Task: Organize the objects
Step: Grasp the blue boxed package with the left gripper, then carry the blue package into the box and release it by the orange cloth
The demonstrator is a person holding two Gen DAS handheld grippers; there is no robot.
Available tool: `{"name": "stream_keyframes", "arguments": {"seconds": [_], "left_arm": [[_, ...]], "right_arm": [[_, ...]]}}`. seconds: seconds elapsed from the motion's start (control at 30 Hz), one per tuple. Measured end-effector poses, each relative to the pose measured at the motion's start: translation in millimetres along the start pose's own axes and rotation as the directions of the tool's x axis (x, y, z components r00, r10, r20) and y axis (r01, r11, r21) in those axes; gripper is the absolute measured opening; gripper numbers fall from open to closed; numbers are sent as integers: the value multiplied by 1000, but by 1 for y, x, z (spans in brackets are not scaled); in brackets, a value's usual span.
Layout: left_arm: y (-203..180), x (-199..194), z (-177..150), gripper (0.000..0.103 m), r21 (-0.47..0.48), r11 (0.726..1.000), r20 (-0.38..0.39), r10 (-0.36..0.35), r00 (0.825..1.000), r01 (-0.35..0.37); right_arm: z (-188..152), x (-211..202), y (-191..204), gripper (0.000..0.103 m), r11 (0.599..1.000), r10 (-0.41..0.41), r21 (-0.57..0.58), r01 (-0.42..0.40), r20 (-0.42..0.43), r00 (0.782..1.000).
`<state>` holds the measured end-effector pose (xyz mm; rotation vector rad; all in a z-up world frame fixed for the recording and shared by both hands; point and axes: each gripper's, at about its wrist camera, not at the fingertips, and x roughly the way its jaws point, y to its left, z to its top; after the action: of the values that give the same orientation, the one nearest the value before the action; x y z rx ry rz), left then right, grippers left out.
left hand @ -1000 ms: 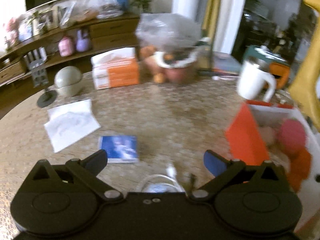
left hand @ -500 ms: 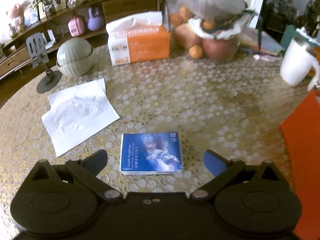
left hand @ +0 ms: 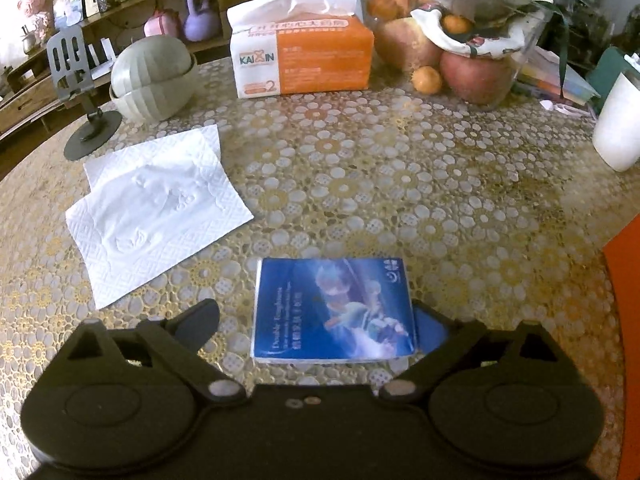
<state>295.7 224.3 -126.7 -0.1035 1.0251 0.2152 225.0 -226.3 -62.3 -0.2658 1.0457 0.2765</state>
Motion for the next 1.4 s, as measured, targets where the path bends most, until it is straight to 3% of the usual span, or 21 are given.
{"name": "stream_keyframes", "arguments": {"seconds": [0.3, 0.47, 0.67, 1.07, 1.27, 1.4], "left_arm": [[-3, -2, 0, 75, -9, 1000, 18, 4, 1000, -4], [-4, -7, -1, 74, -2, 1000, 19, 28, 999, -28], [-8, -31, -3, 74, 2, 1000, 37, 8, 999, -8], [-55, -117, -20, 74, 123, 986, 100, -128, 987, 116], [-94, -153, -34, 74, 232, 954, 111, -220, 969, 190], [-126, -174, -44, 74, 322, 915, 118, -295, 948, 244]], "right_arm": [[0, 0, 1, 7, 1000, 0, -3, 0, -1, 1000], [0, 0, 1, 7, 1000, 1, -4, -1, 2, 1000], [-1, 0, 0, 7, 1000, 5, -8, -5, 8, 1000], [-4, 0, -5, 7, 1000, 20, -13, -19, 42, 999], [-6, -1, -11, 7, 1000, 29, -13, -28, 58, 998], [-7, -1, -17, 7, 999, 42, -8, -42, 58, 997]]}}
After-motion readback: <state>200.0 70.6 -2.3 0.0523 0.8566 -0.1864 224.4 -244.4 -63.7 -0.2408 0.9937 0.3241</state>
